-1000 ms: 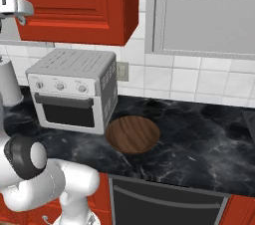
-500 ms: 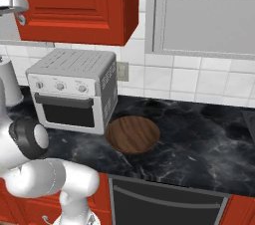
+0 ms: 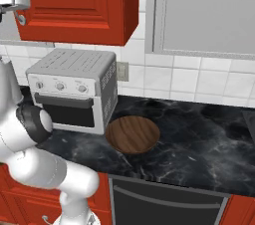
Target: Open the cabinet and setup a tea strainer by placing it in the bowl upright.
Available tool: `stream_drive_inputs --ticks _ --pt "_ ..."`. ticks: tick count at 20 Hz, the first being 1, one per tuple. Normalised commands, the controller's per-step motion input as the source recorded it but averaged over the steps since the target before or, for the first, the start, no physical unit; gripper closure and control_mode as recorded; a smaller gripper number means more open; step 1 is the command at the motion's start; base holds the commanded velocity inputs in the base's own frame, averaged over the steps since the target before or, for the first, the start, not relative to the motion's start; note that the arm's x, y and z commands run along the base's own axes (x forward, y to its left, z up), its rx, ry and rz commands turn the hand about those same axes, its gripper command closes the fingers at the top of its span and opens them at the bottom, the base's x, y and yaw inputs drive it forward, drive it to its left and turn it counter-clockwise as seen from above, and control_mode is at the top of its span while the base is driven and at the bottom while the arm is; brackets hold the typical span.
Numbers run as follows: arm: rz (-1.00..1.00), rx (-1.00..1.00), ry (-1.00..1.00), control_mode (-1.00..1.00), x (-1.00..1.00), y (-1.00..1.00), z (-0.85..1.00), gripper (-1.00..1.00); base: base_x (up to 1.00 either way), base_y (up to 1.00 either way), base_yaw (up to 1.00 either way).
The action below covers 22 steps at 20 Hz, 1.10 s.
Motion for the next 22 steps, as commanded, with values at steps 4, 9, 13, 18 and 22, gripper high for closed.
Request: stream_drive_inputs --ticks 4,9,13,18,22 --pt "-0.07 0.00 0.00 -1.00 0.45 0.27 0.00 -1.00 0.00 0.00 0.00" --pt "-0.06 0.00 0.00 -1.00 0.54 0.31 0.00 -1.00 0.00 0.00 0.00" --pt "-0.03 0.00 -0.01 -1.00 0.37 0.13 -0.05 -1.00 0.00 0.00 0.00" --pt "0.00 0.00 -0.04 -1.00 0.12 0.00 -0.05 1.00 0.00 0.00 0.00" --pt "0.00 0.02 -0.09 -1.00 0.06 0.00 -0.19 1.00 0.00 0.00 0.00"
